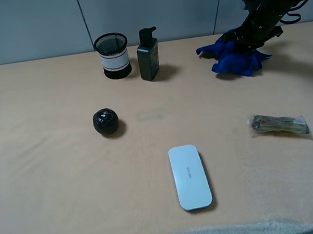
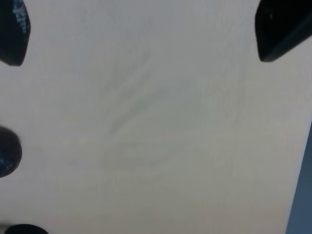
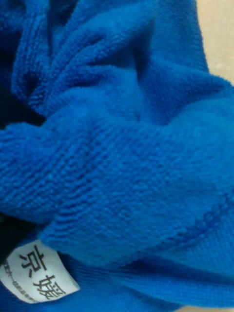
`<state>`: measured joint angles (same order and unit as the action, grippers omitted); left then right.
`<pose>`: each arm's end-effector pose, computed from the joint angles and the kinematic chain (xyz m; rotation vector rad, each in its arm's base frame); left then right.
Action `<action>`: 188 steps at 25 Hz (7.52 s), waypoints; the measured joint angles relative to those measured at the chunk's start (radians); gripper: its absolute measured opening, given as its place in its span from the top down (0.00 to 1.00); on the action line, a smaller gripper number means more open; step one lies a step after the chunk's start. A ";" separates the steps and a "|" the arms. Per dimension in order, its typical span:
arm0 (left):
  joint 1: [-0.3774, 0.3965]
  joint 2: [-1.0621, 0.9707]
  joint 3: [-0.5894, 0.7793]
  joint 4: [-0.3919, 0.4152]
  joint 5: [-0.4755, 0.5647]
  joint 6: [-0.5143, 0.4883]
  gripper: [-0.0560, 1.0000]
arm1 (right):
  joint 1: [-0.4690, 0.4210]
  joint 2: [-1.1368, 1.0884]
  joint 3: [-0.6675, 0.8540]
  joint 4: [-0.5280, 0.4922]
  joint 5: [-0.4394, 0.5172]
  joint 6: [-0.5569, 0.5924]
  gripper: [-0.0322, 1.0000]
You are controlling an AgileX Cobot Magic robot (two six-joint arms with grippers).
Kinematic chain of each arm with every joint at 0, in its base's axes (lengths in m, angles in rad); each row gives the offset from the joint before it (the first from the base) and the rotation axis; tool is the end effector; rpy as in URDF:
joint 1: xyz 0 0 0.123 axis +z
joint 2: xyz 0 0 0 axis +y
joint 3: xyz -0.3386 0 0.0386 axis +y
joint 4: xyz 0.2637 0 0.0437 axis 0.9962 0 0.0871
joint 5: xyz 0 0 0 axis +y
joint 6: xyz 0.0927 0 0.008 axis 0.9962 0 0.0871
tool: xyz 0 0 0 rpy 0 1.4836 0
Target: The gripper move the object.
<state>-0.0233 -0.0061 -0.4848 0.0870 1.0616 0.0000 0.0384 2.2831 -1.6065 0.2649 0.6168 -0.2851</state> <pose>-0.0445 0.0081 0.2793 0.0203 2.0523 0.0899 0.5167 0.0340 0.1376 -0.1858 2.7456 0.2019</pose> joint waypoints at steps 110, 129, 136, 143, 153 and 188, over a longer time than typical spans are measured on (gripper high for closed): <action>0.000 0.000 0.000 0.000 0.000 0.000 0.07 | 0.983 -0.281 -0.256 -0.081 0.406 0.544 0.82; 0.000 0.000 0.000 0.000 0.000 0.000 0.07 | 1.023 0.025 -0.558 -0.065 0.298 0.539 0.82; 0.000 0.000 0.000 0.000 0.000 0.000 0.07 | 1.023 0.080 -0.558 -0.066 0.187 0.539 0.82; 0.000 0.000 0.000 0.000 0.000 0.000 0.07 | 1.023 0.143 -0.558 -0.092 0.121 0.498 0.82; 0.000 0.000 0.000 0.000 0.000 0.000 0.07 | 1.023 0.211 -0.558 -0.179 0.049 0.464 0.82; 0.000 0.000 0.000 0.000 0.000 0.000 0.07 | 1.017 0.284 -0.561 -0.219 0.044 0.411 0.30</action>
<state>-0.0233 -0.0061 -0.4848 0.0870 1.0616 0.0000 1.0552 2.5674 -2.1675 0.0463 0.6604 0.1258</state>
